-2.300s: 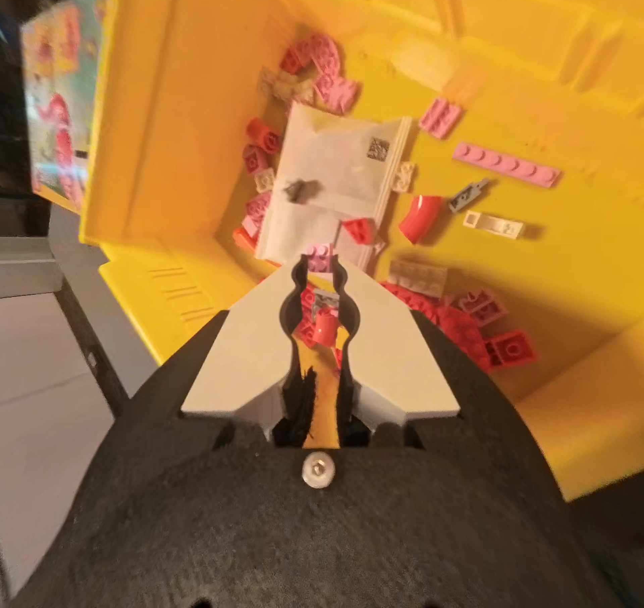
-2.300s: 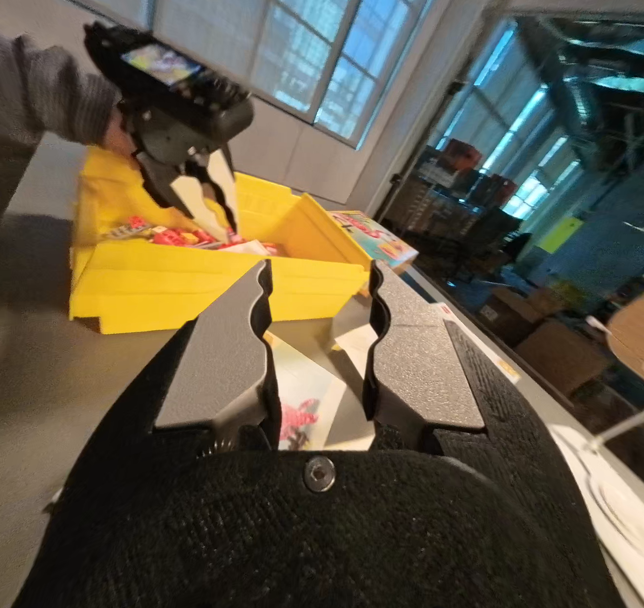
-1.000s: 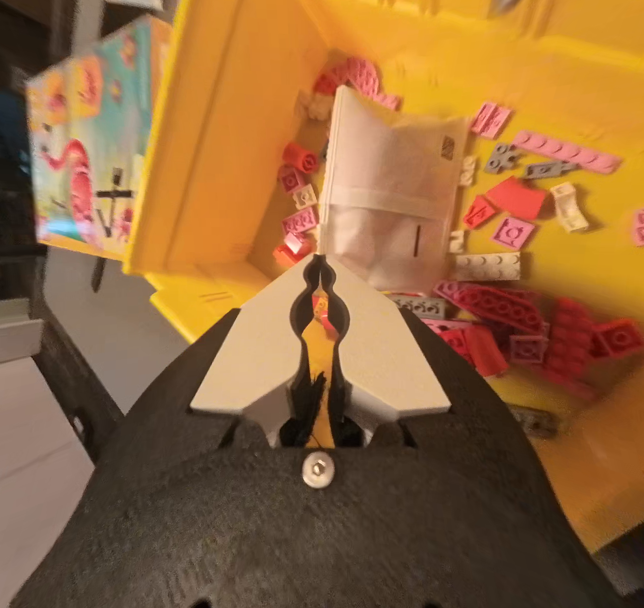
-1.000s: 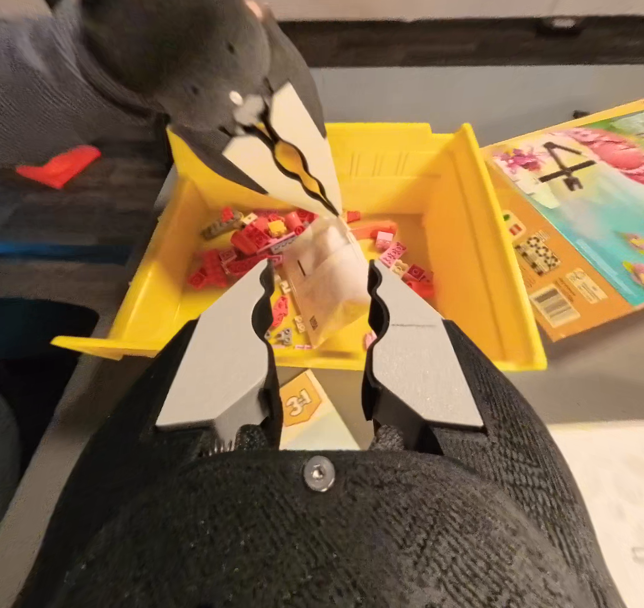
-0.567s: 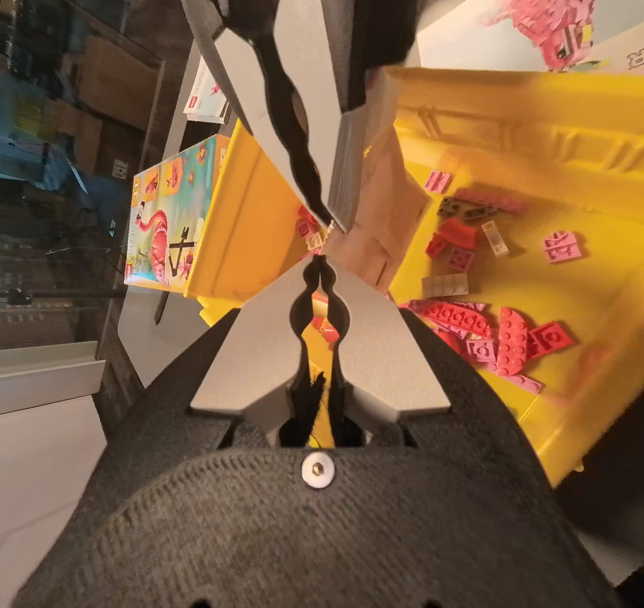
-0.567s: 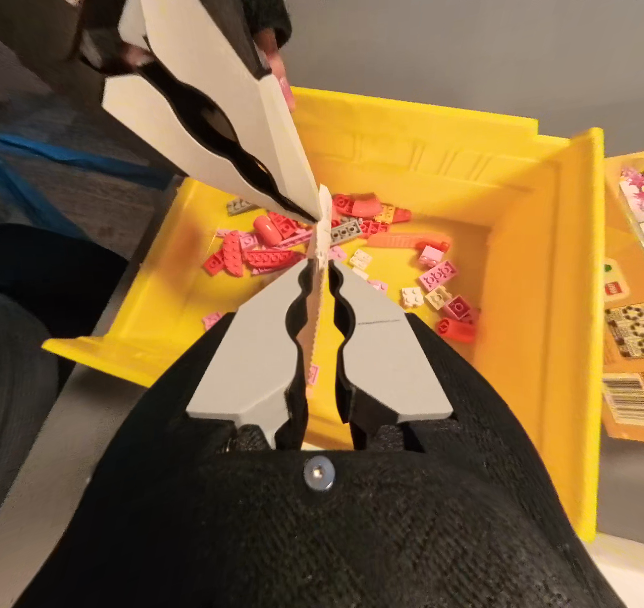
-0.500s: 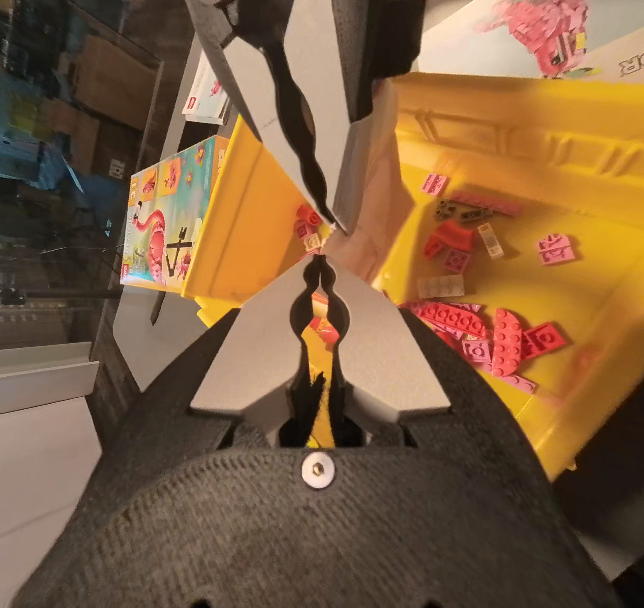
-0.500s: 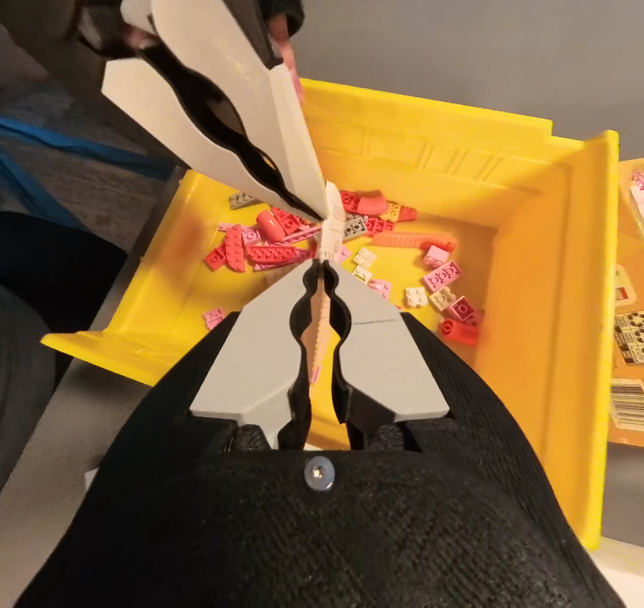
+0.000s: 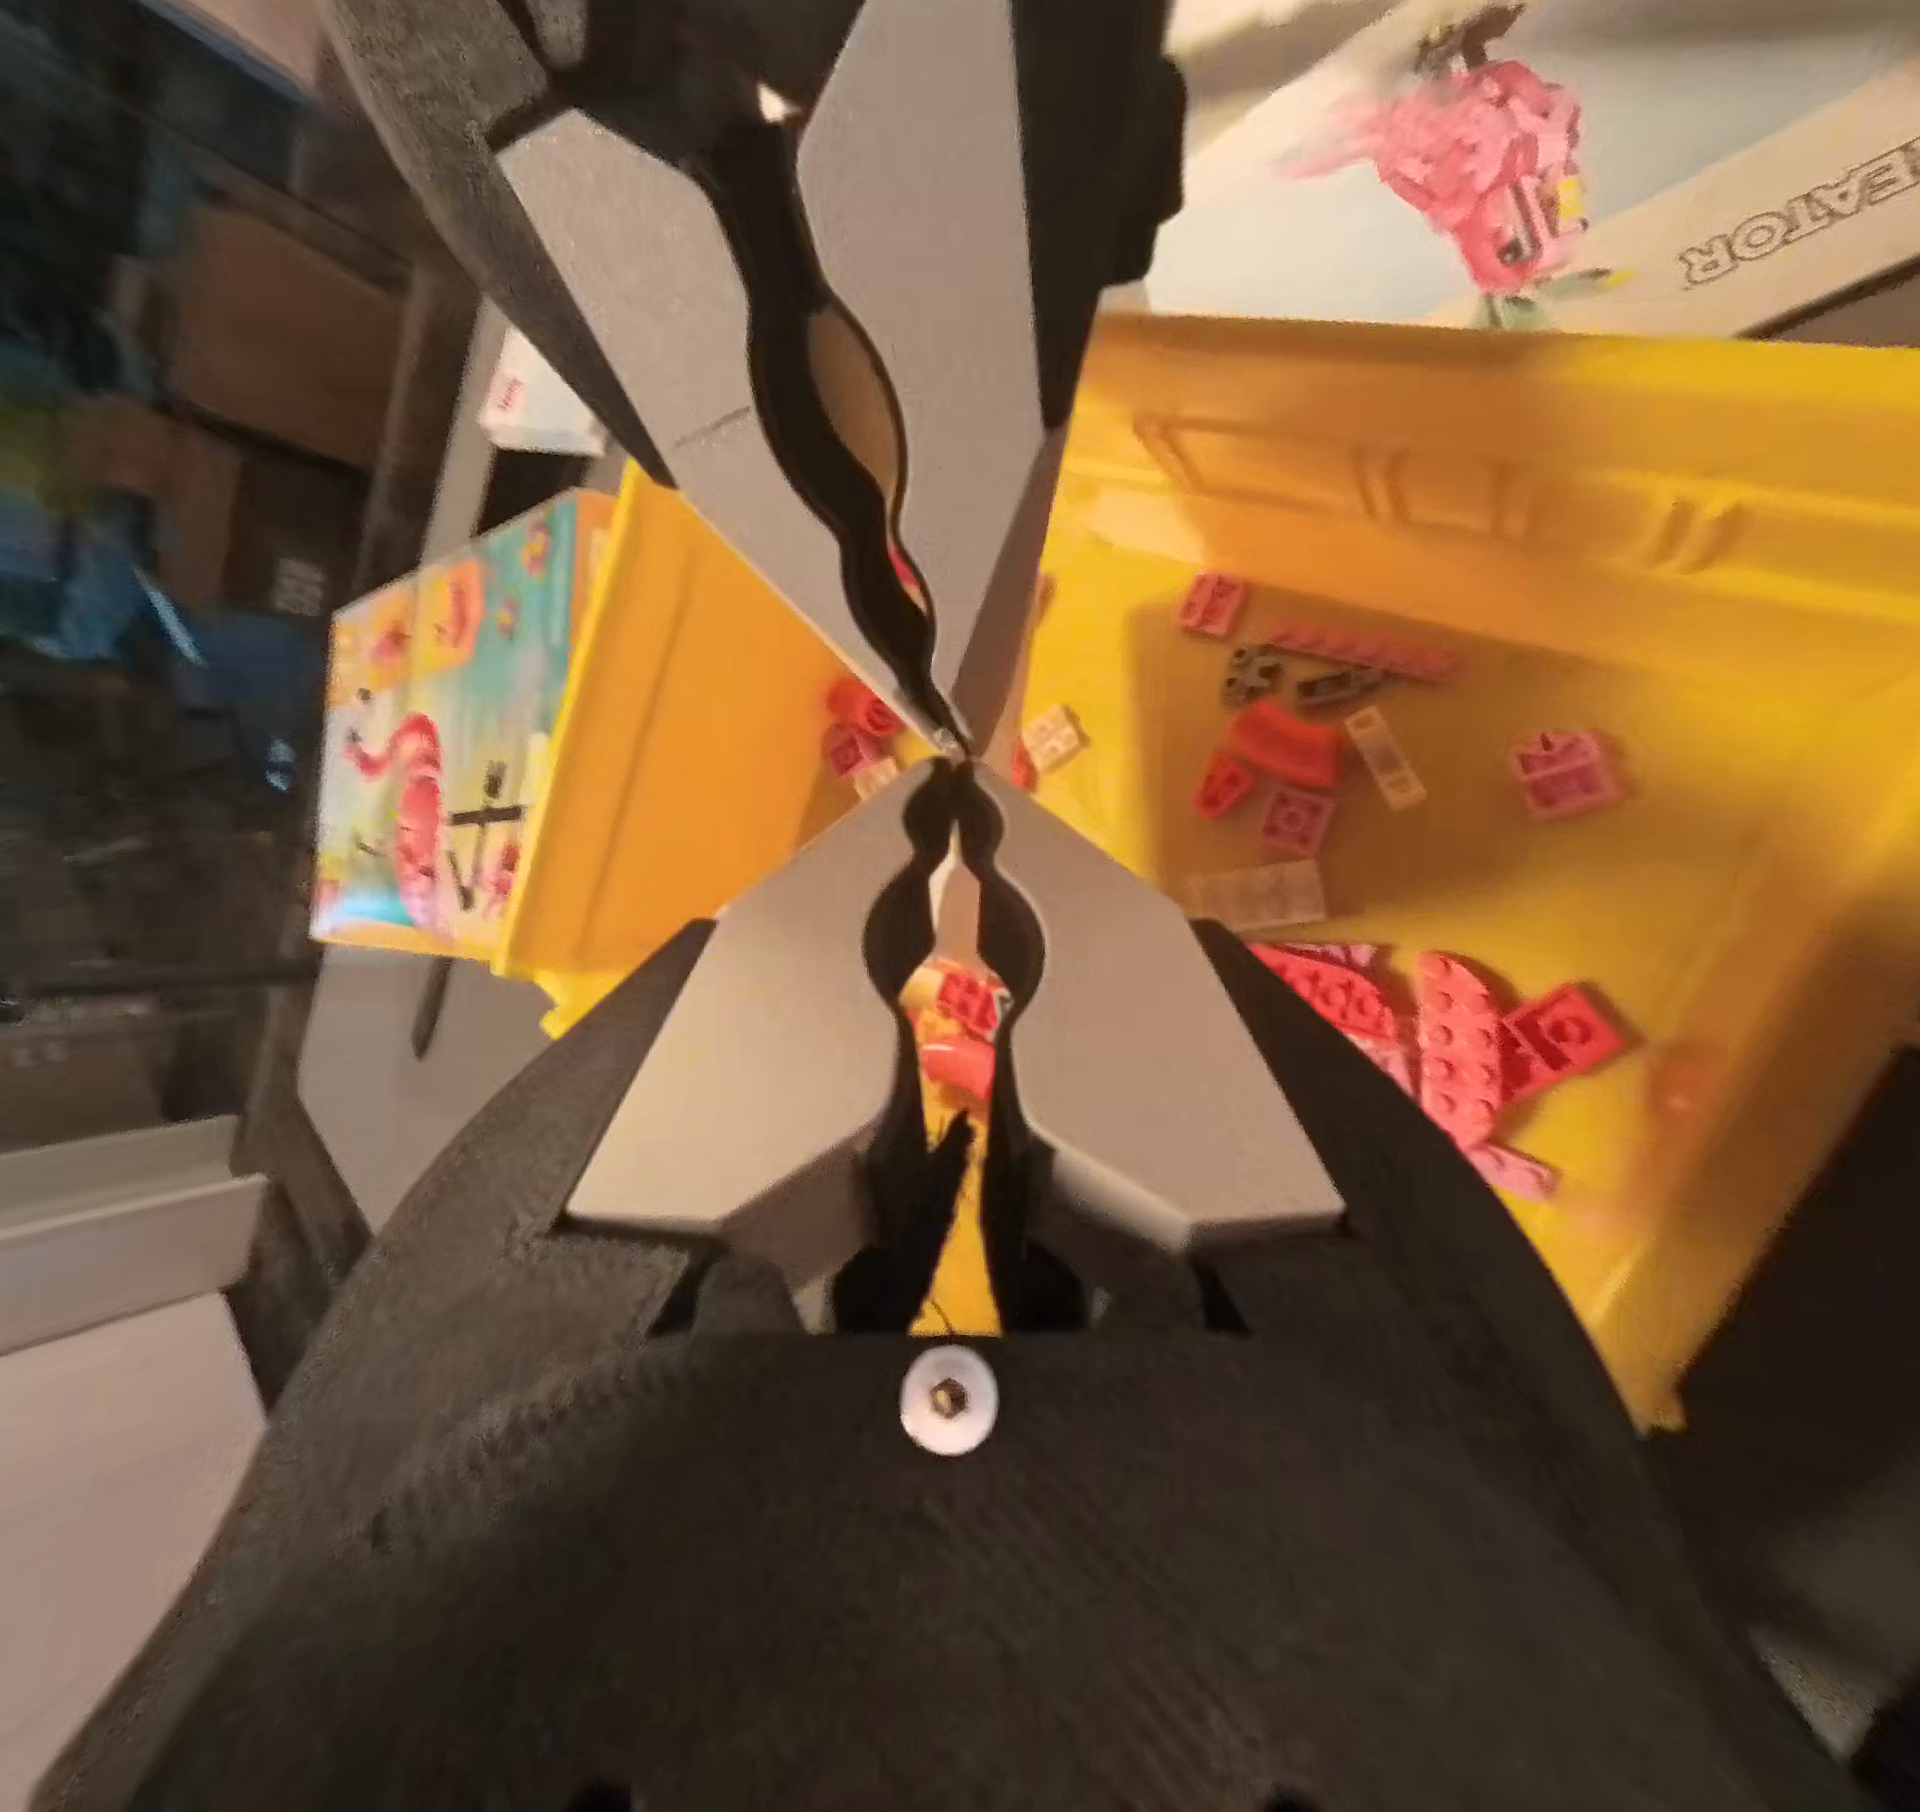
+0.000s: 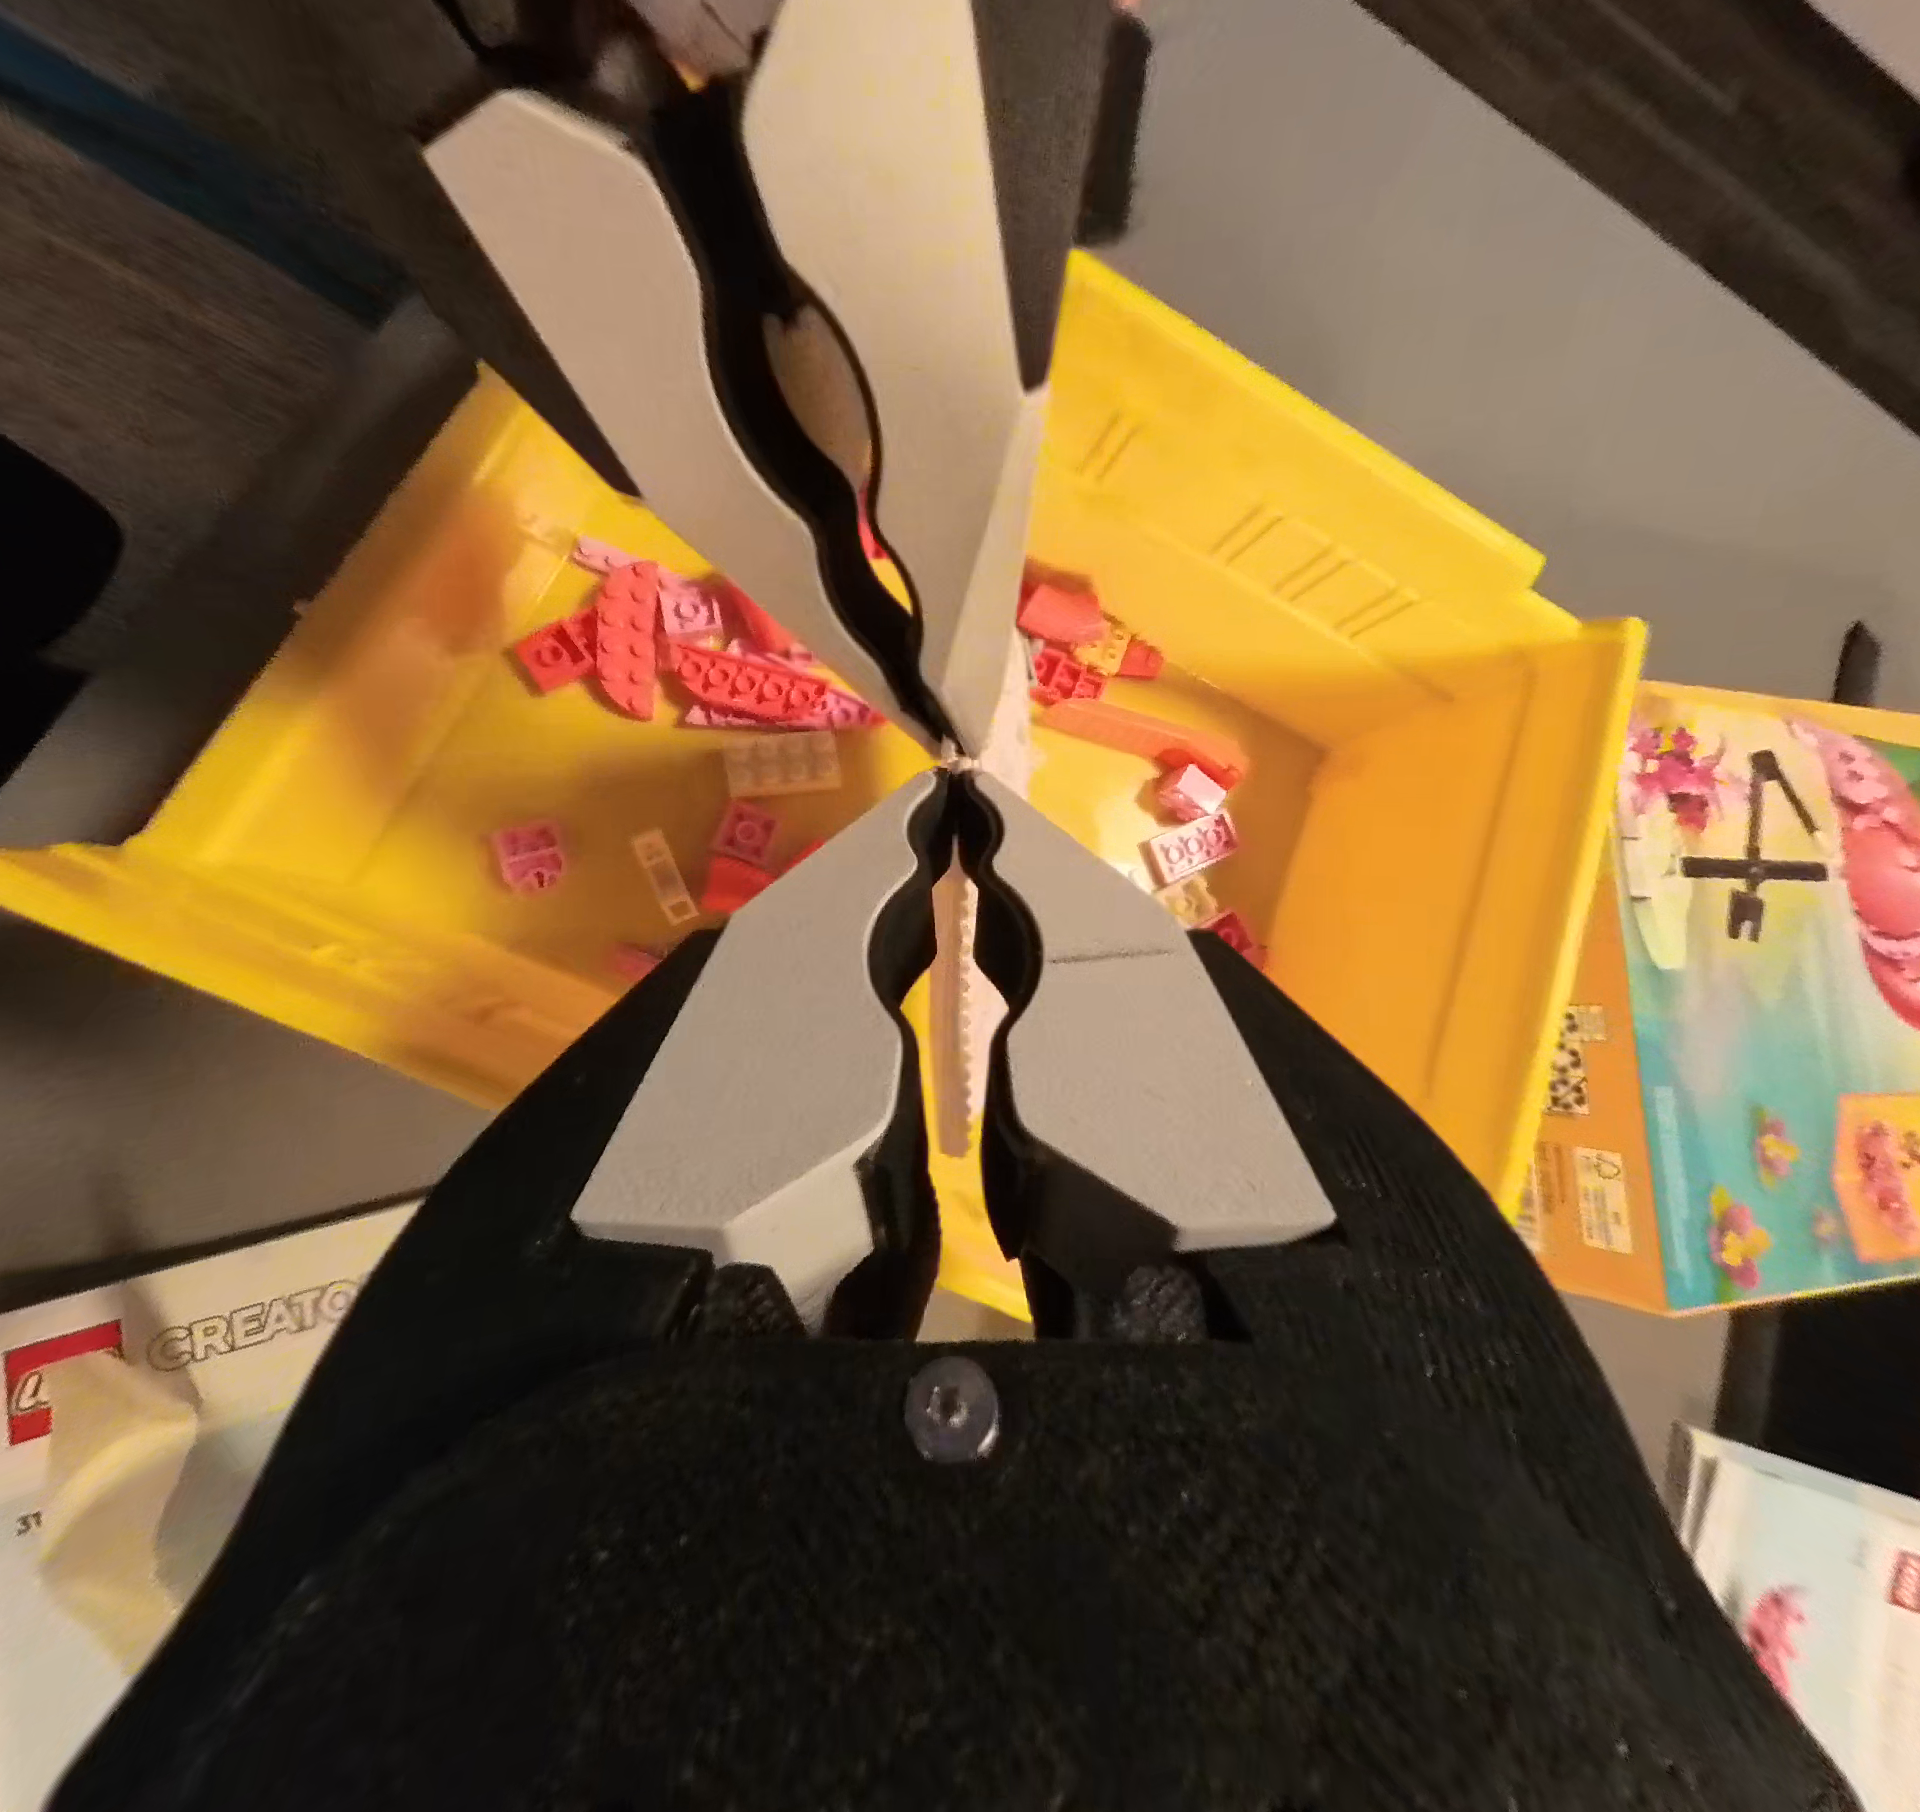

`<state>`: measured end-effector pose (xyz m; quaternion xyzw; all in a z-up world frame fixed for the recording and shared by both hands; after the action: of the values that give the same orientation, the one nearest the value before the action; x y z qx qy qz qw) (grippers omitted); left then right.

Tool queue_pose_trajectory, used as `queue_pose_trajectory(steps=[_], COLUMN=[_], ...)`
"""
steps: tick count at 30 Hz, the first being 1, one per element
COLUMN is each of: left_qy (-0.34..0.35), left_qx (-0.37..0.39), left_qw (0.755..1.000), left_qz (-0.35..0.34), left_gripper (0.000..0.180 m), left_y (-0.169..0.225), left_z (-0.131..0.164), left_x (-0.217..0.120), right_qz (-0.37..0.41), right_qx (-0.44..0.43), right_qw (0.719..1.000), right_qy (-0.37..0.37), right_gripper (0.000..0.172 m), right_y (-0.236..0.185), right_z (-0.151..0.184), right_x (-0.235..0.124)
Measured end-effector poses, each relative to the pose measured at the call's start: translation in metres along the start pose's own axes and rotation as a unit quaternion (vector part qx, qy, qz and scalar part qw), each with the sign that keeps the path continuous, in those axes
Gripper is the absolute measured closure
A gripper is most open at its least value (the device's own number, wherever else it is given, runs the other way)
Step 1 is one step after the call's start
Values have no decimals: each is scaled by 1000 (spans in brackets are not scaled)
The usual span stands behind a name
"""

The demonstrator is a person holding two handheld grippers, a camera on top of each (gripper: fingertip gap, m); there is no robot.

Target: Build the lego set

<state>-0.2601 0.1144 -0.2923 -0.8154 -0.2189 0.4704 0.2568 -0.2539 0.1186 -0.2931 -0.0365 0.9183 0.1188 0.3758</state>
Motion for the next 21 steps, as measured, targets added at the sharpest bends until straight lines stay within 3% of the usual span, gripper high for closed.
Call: queue_pose_trajectory(steps=[5, 9, 16, 21], left_qy=[84, 95, 187, 180], left_qx=[-1, 25, -70, -69], left_qw=[995, 991, 978, 980], left_qz=[-61, -88, -61, -53], left_gripper=[180, 180, 180, 180], left_y=[-10, -5, 6, 13], left_z=[-18, -20, -18, -15], left_x=[-28, -37, -46, -42], right_qz=[-72, -97, -137, -137], right_qx=[48, 55, 99, 108], right_qw=[990, 984, 965, 965], right_qy=[110, 137, 199, 198], right_gripper=[172, 172, 172, 172], right_y=[-6, -14, -21, -22], right_z=[-24, -30, -32, -25], right_x=[-23, -25, -25, -20])
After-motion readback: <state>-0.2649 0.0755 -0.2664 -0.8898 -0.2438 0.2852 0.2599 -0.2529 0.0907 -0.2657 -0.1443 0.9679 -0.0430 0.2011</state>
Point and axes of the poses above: each gripper's, where its closed fingertips meet, x out along the fingers, z out of its underside, y = z × x across the jaws, the point moved 1 cm from there along -x, back along the fingers, and after that the axes turned 6 degrees about x, right-handed, at the moved point
